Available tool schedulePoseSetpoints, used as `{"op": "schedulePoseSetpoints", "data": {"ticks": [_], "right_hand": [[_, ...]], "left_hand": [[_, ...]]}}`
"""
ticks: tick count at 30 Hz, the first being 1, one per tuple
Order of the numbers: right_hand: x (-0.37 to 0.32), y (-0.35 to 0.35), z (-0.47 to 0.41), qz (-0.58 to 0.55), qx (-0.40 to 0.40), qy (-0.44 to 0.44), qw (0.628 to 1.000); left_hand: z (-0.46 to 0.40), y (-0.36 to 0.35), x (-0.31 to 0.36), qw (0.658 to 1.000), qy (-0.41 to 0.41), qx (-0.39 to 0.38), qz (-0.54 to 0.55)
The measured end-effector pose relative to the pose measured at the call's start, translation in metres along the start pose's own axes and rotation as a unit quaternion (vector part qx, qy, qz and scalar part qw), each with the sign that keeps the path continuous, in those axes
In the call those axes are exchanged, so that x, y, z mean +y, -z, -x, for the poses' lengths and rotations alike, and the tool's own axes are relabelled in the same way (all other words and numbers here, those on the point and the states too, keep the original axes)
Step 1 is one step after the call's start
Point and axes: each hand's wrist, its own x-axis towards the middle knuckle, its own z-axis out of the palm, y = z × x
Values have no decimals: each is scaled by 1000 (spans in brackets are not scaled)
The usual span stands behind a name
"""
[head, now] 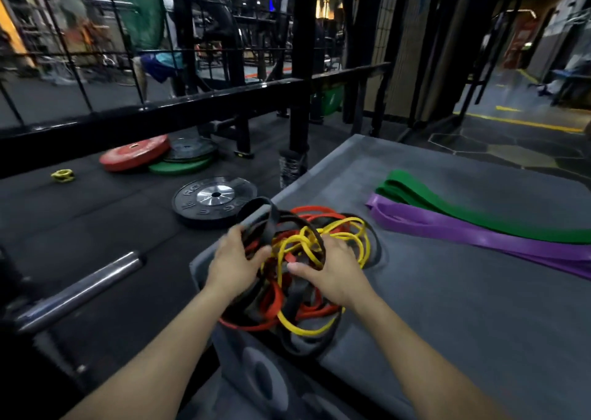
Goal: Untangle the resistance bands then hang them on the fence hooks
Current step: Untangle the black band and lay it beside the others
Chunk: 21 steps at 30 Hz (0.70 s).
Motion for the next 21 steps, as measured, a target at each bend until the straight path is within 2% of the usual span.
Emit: {"op": "schedulePoseSetpoints", "data": {"ticks": [1,3,8,13,15,17,19,21], "right_hand": [[-3,-2,-3,-4,9,-2,1000],[-5,-2,-11,-40,38,-9,998],[-1,8,-27,-191,53,-74,977],[4,16,-32,-176,151,-57,971],[3,19,-29,-135,171,-18,976],[1,17,-25,-126,145,9,981],[0,15,-21,-121,113,27,986],[-1,18,-19,-152,114,43,981]], "left_hand": [[0,0,-4,999,-1,-34,-6],[-2,3,-7,999,1,-52,-14],[-7,7,-6,998,12,-19,52],[-13,13,-3,991,7,60,118],[-12,9,0,991,7,20,131],[-7,3,4,990,7,-36,133],[-5,-1,8,990,11,-48,133],[-4,-2,9,989,23,-48,141]]}}
